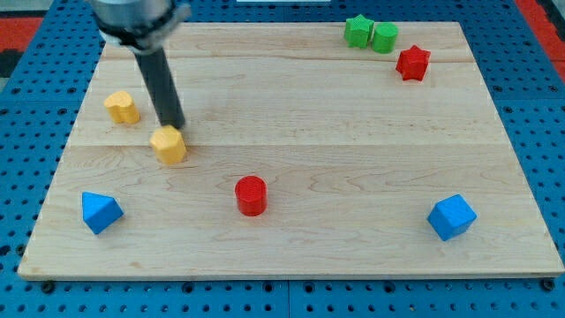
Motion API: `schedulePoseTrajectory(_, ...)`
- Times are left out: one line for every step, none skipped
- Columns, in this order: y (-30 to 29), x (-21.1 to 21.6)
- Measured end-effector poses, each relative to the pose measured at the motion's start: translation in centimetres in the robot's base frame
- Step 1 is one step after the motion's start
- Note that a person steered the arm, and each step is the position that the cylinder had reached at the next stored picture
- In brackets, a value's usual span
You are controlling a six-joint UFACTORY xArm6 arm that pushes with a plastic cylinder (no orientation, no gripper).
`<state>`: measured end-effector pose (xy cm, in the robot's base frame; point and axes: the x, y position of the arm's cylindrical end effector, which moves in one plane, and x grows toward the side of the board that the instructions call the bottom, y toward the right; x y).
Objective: Place the yellow hexagon in between the yellow heart and the triangle
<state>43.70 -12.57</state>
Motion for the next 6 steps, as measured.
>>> schedulePoseTrajectory(1.8, 2.1)
schedulePoseTrajectory(2.2, 4.2)
schedulePoseTrajectory(-3.0, 4.8)
schedulePoseTrajectory(-5.5, 3.8)
schedulePoseTrajectory(-4.8, 7.4)
schedulePoseTrajectory(-6.6, 7.4)
